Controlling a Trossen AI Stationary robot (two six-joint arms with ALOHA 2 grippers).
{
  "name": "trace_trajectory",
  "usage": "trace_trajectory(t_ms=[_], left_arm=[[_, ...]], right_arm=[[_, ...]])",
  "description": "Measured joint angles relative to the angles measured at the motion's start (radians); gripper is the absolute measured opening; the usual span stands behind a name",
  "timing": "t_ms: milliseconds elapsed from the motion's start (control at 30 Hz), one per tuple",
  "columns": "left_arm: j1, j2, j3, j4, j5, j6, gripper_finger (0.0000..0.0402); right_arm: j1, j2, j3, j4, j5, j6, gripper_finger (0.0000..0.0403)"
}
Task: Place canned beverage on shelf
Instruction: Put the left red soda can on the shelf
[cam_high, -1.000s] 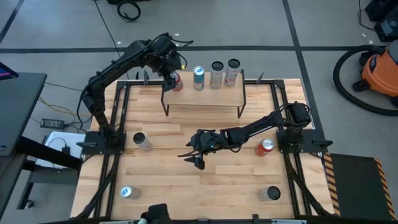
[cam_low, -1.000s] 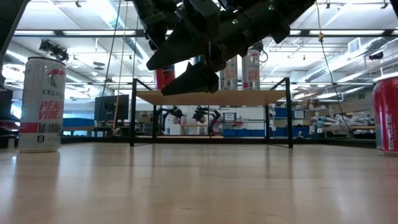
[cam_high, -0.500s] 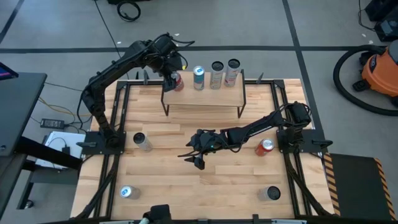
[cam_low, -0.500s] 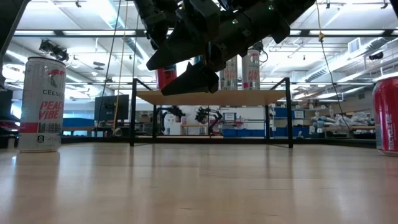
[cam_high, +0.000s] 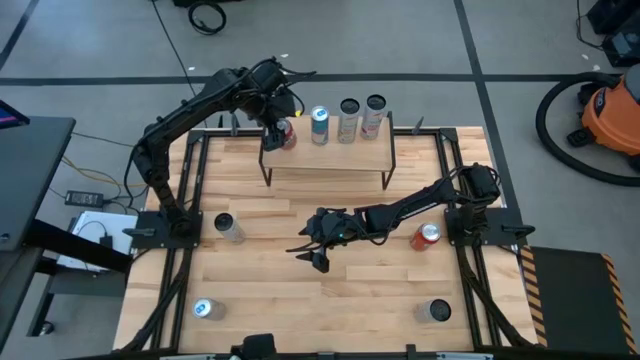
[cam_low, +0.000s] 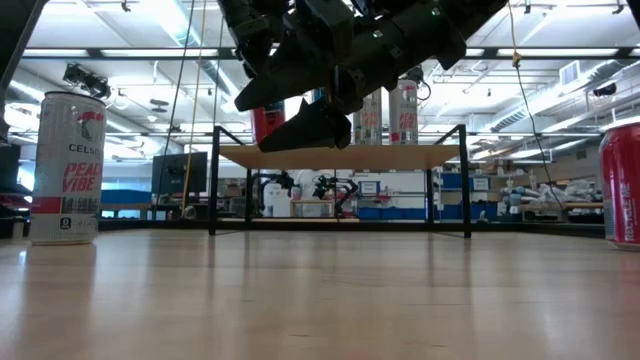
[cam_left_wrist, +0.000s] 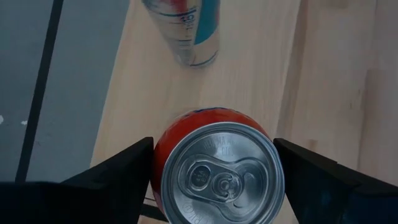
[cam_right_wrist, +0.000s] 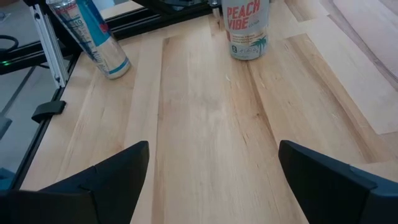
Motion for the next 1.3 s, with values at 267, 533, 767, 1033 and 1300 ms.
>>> trace_trajectory(t_ms=[267,533,767,1033,1300], left_arm=[[-0.003,0.001,0.0,-0.017,0.03,-0.051,0.0317],[0.004,0.033,0.003,-0.022,0.035,-0.077,0.0317],[0.008,0.035,0.002,0.012,0.023,-0.074,0.0317],[0.015,0.036,0.002,0.011,0.021,-0.101,0.0317],[0.015,0.036,0.002,0.006,0.021,-0.127,0.0317]], right_arm=[[-0.026,-0.048,0.002,0.011,0.001,0.01,0.0368],[-0.026,-0.05,0.002,0.054,0.001,0.037,0.0368],[-0.026,-0.051,0.002,0.034,-0.017,0.037,0.0368],[-0.026,-0.051,0.002,0.039,-0.018,0.037,0.0368],[-0.029,-0.051,0.0,0.06,-0.006,0.034,0.0368]])
